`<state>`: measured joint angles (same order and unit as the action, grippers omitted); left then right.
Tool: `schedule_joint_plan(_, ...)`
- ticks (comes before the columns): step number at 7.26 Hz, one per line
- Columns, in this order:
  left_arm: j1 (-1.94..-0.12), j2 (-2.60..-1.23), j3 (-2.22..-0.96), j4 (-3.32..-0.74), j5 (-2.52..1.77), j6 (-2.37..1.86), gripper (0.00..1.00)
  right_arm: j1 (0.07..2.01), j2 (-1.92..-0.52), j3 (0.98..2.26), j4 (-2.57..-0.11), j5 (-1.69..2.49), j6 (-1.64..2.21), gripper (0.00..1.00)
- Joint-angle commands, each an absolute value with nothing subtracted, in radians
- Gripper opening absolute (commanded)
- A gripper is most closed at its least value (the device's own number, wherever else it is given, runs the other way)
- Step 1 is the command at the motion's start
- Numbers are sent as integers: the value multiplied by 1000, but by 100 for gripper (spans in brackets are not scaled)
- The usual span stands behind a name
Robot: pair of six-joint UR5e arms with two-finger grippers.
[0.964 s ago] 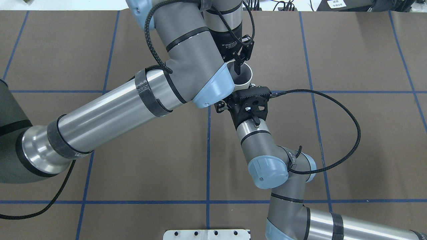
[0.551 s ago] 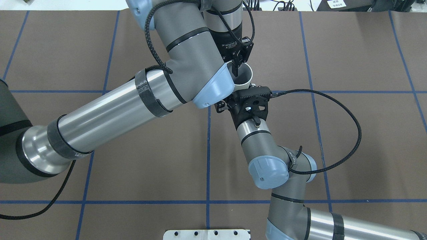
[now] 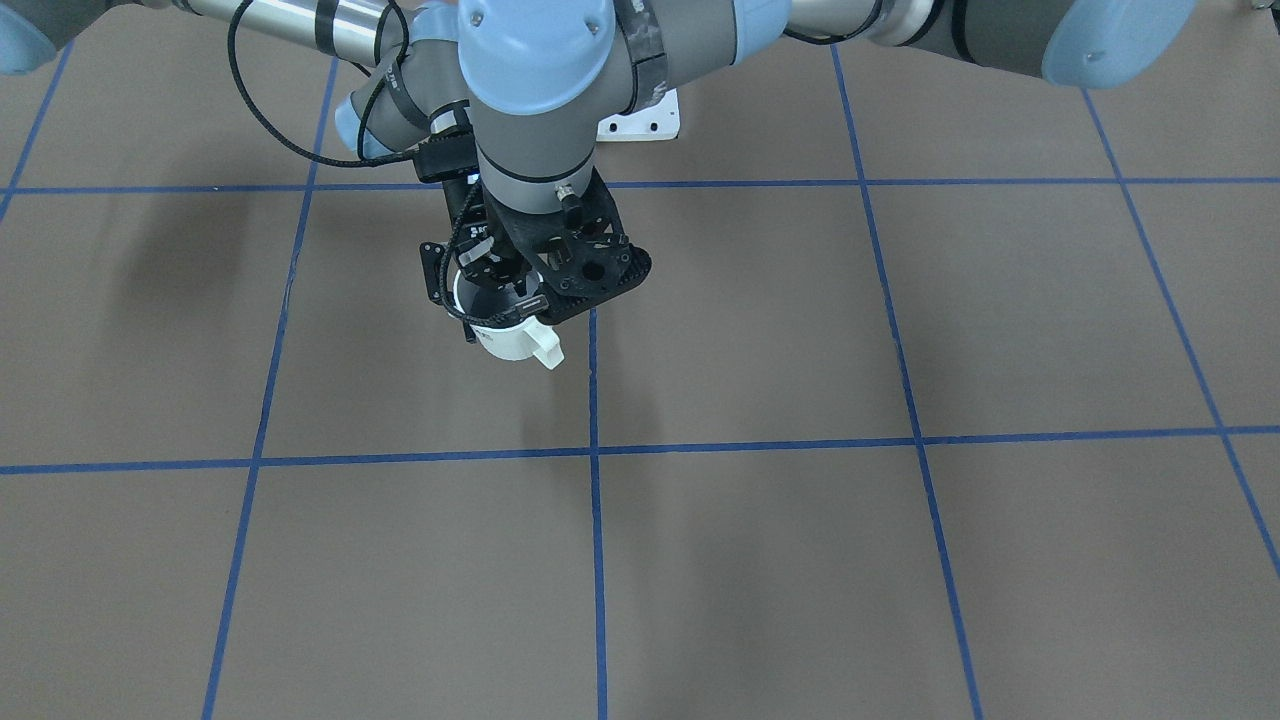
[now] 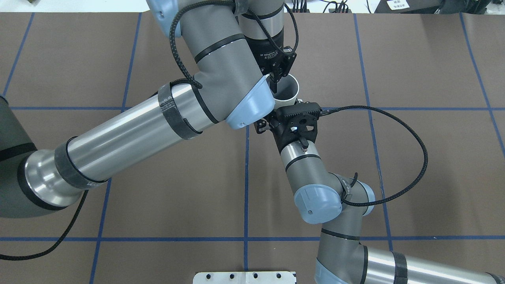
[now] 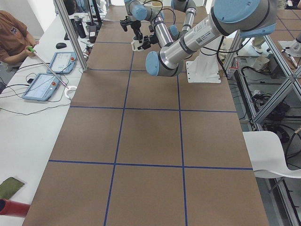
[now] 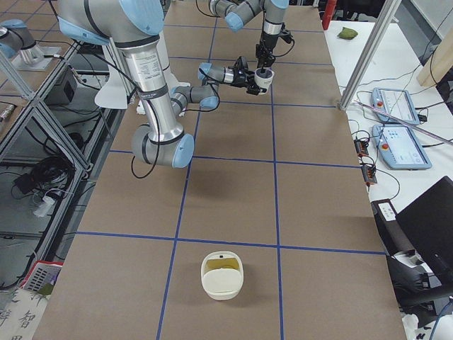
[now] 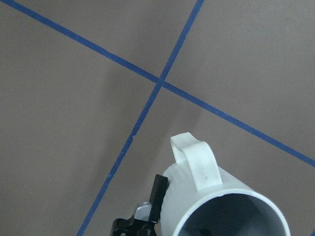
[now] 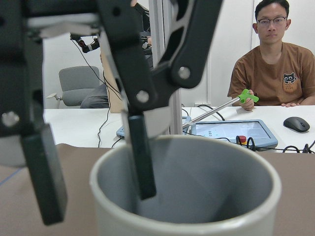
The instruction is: Left arm hands cup to right arm to dump lemon
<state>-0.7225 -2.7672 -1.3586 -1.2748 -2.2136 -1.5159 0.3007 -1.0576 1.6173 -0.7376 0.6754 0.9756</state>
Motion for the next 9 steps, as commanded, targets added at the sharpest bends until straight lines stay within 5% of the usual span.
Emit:
schedule_joint_plan(1,-723,-2767,-1359,-1275,-2214,-1517,38,301,-1055,1620,-738,675,976,38)
schedule_joint_plan(2,-723,-2767,-1359,-1272,-2214,-1519,30,301,-1055,1621,-738,675,976,38)
schedule_joint_plan(3,-723,-2769,-1361,-1266,-2214,-1520,10,301,-1055,1620,-736,675,976,40)
schedule_joint_plan(4,-723,-2769,-1371,-1247,-2214,-1520,0,301,-1057,1620,-738,675,976,58)
schedule_joint_plan(5,-723,-2767,-1387,-1229,-2214,-1520,0,301,-1058,1620,-738,673,976,94)
schedule_joint_plan(9,-723,-2769,-1388,-1229,-2214,-1520,0,301,-1060,1621,-736,670,976,100)
